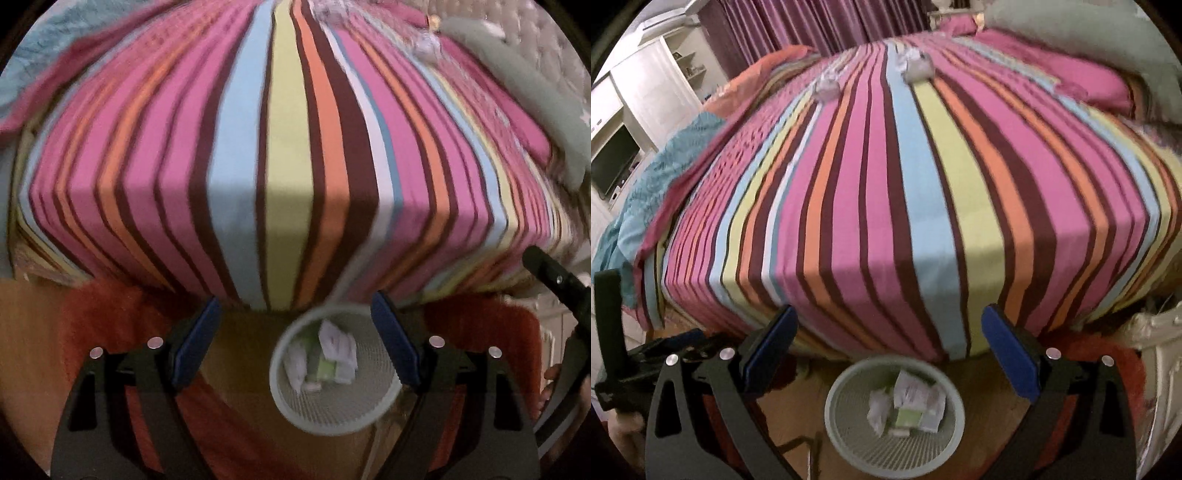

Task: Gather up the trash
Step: 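Move both tools back toward the crumpled paper balls on the bed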

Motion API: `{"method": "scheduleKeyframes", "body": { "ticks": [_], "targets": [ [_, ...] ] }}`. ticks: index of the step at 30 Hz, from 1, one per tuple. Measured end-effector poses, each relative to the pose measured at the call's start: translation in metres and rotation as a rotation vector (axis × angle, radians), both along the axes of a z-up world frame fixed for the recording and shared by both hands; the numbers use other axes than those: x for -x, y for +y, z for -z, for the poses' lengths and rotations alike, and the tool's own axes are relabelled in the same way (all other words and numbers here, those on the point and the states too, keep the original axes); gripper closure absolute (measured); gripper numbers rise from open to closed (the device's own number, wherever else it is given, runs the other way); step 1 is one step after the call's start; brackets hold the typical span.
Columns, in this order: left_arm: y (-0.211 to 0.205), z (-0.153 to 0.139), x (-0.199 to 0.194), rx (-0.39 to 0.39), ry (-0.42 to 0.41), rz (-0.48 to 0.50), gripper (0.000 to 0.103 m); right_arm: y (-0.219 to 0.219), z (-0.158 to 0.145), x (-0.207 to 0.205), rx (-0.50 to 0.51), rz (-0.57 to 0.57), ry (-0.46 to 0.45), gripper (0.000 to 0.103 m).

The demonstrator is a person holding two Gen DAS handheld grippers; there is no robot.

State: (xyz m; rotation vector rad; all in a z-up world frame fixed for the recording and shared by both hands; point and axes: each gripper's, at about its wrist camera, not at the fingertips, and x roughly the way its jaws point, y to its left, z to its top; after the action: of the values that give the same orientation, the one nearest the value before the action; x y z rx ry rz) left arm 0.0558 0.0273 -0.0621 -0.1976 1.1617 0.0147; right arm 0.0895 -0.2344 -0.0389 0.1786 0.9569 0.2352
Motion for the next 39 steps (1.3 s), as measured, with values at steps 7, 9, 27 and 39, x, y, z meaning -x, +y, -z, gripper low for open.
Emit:
{"method": "scheduleKeyframes", "body": {
  "ticks": [7,9,27,39],
  "targets": [
    [0.015,-0.034,-0.036,0.013,-0.138,-0.01,0.022,-0.005,-0.013,-0.033,0.006,0.019,-0.055,0.008],
    [0.017,-0.04,-0.051,0.026,-0.154,-0.014,0.022,-0.004,-0.018,-0.045,0.011,0.021,-0.069,0.008],
    [0.011,-0.05,-0.169,0.02,-0.21,0.005,0.022,0.0,-0.037,-0.136,0.028,0.027,-0.121,0.008],
    [0.003,-0.05,-0.245,0.002,-0.223,0.047,0.022,0.005,-0.042,-0.194,0.049,0.023,-0.143,0.008]
  ]
}}
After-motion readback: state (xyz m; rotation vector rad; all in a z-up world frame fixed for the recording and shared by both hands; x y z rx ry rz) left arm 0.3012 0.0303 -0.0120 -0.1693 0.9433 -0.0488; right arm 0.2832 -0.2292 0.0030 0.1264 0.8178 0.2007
